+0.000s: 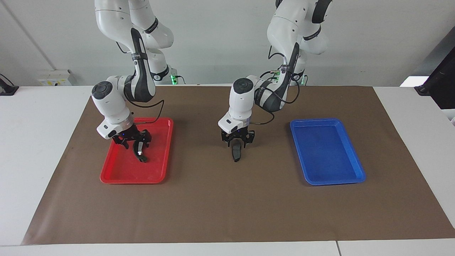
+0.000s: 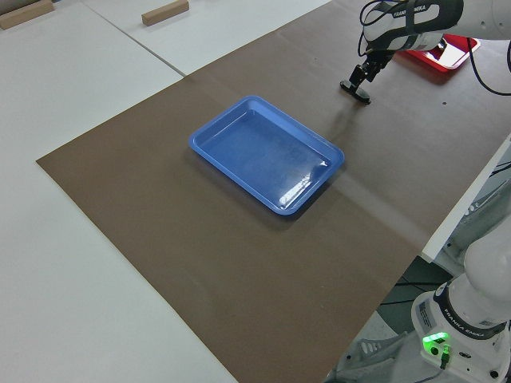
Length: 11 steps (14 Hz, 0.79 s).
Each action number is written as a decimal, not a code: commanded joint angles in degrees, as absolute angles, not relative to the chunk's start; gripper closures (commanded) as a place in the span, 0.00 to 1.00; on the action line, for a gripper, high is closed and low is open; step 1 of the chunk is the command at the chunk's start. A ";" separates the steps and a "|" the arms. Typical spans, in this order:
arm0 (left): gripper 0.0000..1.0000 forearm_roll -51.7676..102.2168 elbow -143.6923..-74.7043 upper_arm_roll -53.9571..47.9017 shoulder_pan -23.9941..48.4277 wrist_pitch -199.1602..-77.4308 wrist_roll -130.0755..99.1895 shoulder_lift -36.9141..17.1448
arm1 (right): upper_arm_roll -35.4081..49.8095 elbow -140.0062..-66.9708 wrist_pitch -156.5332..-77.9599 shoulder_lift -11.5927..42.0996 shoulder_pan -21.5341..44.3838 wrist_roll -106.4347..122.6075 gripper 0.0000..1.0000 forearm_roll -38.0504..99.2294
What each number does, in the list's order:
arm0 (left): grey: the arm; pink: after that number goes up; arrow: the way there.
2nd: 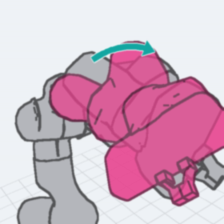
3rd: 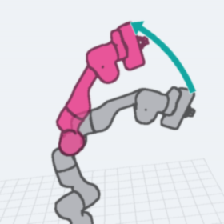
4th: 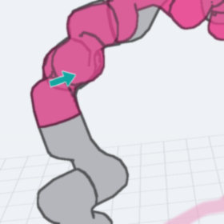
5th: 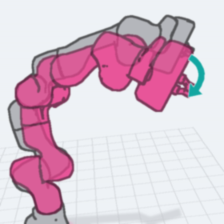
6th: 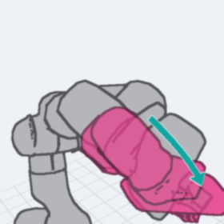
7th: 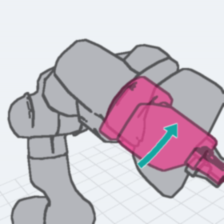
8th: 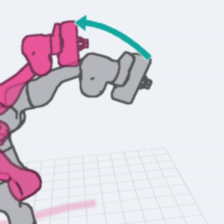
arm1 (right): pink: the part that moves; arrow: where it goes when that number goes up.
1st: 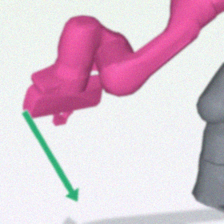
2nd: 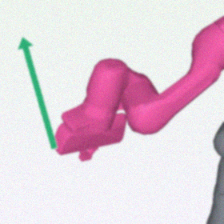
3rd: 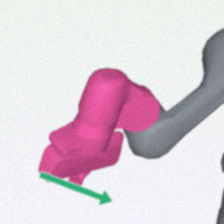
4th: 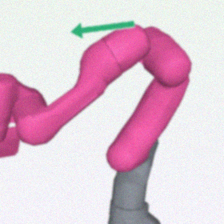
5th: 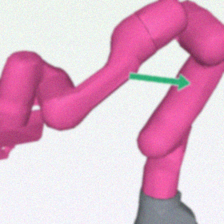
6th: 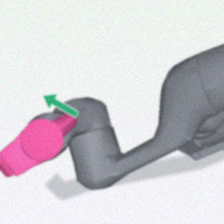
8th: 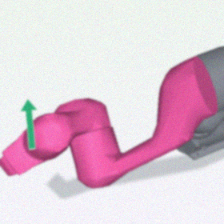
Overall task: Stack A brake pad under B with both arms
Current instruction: 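Set the flat pad on the table between the trays and open the left gripper, then grasp the curved pad with the right gripper while the left gripper withdraws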
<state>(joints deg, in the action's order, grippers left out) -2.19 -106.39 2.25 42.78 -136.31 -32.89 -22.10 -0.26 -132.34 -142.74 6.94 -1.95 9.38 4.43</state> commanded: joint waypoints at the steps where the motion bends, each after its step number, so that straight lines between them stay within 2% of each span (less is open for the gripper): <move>1: 0.00 -2.64 -108.45 2.55 40.44 -130.99 -33.49 -14.44 | 0.09 -133.68 -142.65 5.89 -2.46 13.62 0.12 6.06; 3: 0.00 -2.64 -108.37 2.55 36.32 -122.22 -32.70 -10.57 | 0.09 -134.73 -142.56 5.54 -2.37 13.62 0.17 6.06; 5: 0.00 -2.64 -108.37 2.46 31.14 -117.18 -31.47 -7.22 | 0.09 -134.74 -141.86 5.54 -2.37 13.71 0.30 6.06; 6: 0.00 -2.64 -108.37 2.46 28.59 -115.68 -30.07 -5.90 | 0.09 -134.74 -141.68 5.54 -2.37 13.62 0.45 6.06; 7: 0.00 -2.64 -108.37 2.46 26.13 -114.45 -27.45 -4.50 | 0.09 -134.39 -140.90 5.54 -2.37 13.62 0.70 6.06; 8: 0.00 -2.64 -108.11 2.55 24.02 -112.52 -24.81 -3.18 | 0.09 -133.69 -139.67 5.54 -2.37 13.19 0.91 6.06; 9: 0.00 -2.55 -107.67 2.81 21.73 -109.98 -22.09 -2.03 | 0.09 -132.64 -138.79 5.71 -2.37 13.10 1.00 6.06; 11: 0.00 -2.20 -107.23 2.81 16.11 -106.45 -14.19 1.30 | 0.09 -129.92 -135.46 5.80 -2.37 12.92 1.00 5.98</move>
<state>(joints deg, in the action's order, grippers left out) -2.19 -106.40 3.28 19.93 -109.67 -19.54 -2.47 -0.26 -132.41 -138.83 6.56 -1.94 11.64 4.46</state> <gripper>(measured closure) 0.000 0.564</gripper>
